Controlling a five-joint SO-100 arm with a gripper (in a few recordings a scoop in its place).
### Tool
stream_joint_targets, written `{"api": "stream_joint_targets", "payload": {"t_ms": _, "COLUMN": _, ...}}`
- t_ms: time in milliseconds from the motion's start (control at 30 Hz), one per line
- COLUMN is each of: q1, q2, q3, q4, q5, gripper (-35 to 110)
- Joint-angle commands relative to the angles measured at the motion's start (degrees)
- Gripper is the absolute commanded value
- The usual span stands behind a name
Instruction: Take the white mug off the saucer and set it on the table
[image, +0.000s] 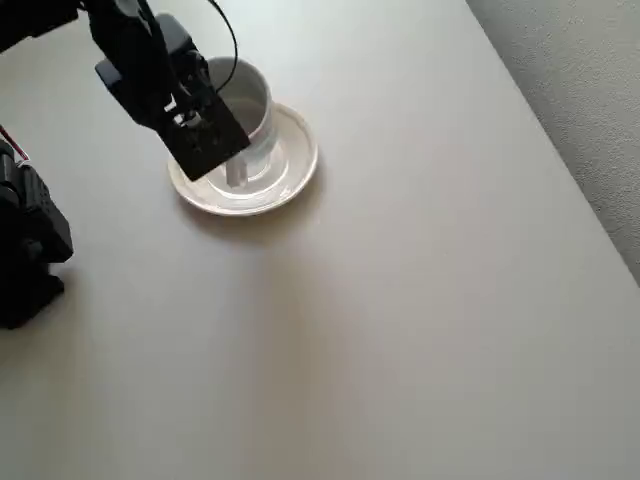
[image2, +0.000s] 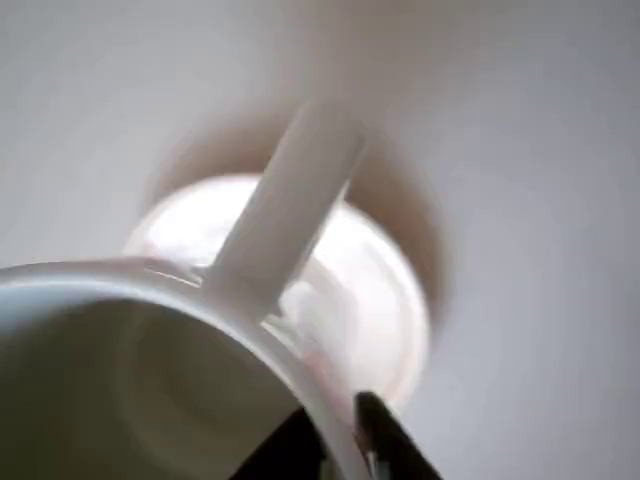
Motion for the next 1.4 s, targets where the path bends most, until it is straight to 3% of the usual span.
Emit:
{"api": "stream_joint_targets", "payload": {"t_ms": 0, "q1": 15.82, "q2": 4.48, "q3": -2.99, "q4": -2.11, "q5": -15.12, "gripper": -2}}
{"api": "stream_joint_targets", "payload": {"t_ms": 300, "q1": 32.08, "q2": -2.72, "q3": 2.02, "q4": -12.13, "q5": -30.85, "gripper": -2}}
{"api": "stream_joint_targets", "payload": {"t_ms": 633, "q1": 33.66, "q2": -2.72, "q3": 17.14, "q4": -21.88, "q5": -35.07, "gripper": -2}}
{"api": "stream_joint_targets", "payload": {"t_ms": 800, "q1": 32.61, "q2": -2.72, "q3": 22.41, "q4": -25.4, "q5": -34.98, "gripper": -2}}
{"api": "stream_joint_targets", "payload": {"t_ms": 900, "q1": 31.82, "q2": -3.52, "q3": 23.99, "q4": -25.66, "q5": -34.98, "gripper": 16}}
{"api": "stream_joint_targets", "payload": {"t_ms": 1033, "q1": 31.11, "q2": -3.69, "q3": 24.26, "q4": -25.49, "q5": -34.1, "gripper": 27}}
{"api": "stream_joint_targets", "payload": {"t_ms": 1367, "q1": 26.63, "q2": 24.26, "q3": 20.21, "q4": -20.92, "q5": -16.96, "gripper": 28}}
